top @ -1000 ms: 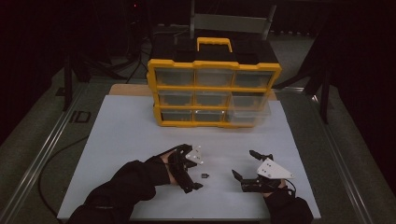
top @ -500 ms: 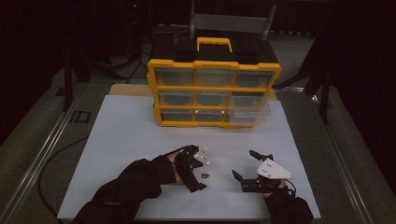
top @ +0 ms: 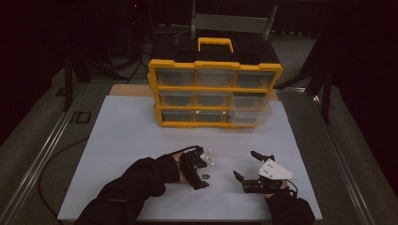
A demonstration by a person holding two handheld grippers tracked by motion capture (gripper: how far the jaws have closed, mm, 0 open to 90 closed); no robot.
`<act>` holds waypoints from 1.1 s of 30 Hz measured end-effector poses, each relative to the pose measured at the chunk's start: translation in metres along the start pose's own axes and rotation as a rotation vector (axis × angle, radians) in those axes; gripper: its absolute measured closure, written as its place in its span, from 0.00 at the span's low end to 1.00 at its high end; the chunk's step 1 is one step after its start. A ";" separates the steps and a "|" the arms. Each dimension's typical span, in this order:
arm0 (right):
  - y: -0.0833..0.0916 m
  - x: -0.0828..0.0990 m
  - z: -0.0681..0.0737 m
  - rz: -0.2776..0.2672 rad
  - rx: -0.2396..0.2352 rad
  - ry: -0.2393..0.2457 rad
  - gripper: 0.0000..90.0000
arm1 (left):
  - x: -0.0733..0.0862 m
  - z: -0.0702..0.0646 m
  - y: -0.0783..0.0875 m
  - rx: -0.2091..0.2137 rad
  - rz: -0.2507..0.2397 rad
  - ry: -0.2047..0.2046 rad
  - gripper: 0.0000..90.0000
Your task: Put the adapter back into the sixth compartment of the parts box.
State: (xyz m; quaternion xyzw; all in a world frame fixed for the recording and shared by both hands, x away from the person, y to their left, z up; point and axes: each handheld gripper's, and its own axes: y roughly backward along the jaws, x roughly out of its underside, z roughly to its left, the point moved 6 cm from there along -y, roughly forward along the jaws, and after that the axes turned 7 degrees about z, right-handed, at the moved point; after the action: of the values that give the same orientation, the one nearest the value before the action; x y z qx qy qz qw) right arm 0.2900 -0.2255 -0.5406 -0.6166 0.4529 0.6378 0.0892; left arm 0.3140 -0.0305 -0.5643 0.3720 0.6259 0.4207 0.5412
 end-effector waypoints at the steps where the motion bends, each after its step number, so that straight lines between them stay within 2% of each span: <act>1: 0.000 0.000 0.000 -0.001 0.000 0.001 0.09 | 0.000 0.000 -0.001 -0.005 0.006 -0.003 0.26; 6: 0.000 0.000 0.000 0.001 -0.002 0.002 0.09 | -0.002 0.001 -0.005 -0.010 0.021 -0.011 0.40; 12: 0.000 0.000 0.000 -0.001 -0.005 -0.003 0.09 | -0.003 0.003 -0.007 -0.014 0.044 -0.015 0.52; 18: 0.001 0.000 0.001 -0.002 -0.009 -0.004 0.09 | -0.003 0.004 -0.011 -0.016 0.044 -0.009 0.63; 26: 0.000 0.000 0.001 -0.002 -0.008 -0.004 0.09 | -0.004 0.005 -0.014 -0.016 0.052 -0.005 0.75; 33: 0.000 0.000 0.001 0.001 -0.006 0.000 0.09 | -0.005 0.001 -0.014 -0.021 0.066 -0.033 0.83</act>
State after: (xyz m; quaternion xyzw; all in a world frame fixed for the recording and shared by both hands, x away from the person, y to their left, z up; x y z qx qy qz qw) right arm 0.2894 -0.2253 -0.5407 -0.6168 0.4510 0.6392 0.0869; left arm 0.3159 -0.0400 -0.5752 0.3937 0.6000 0.4385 0.5411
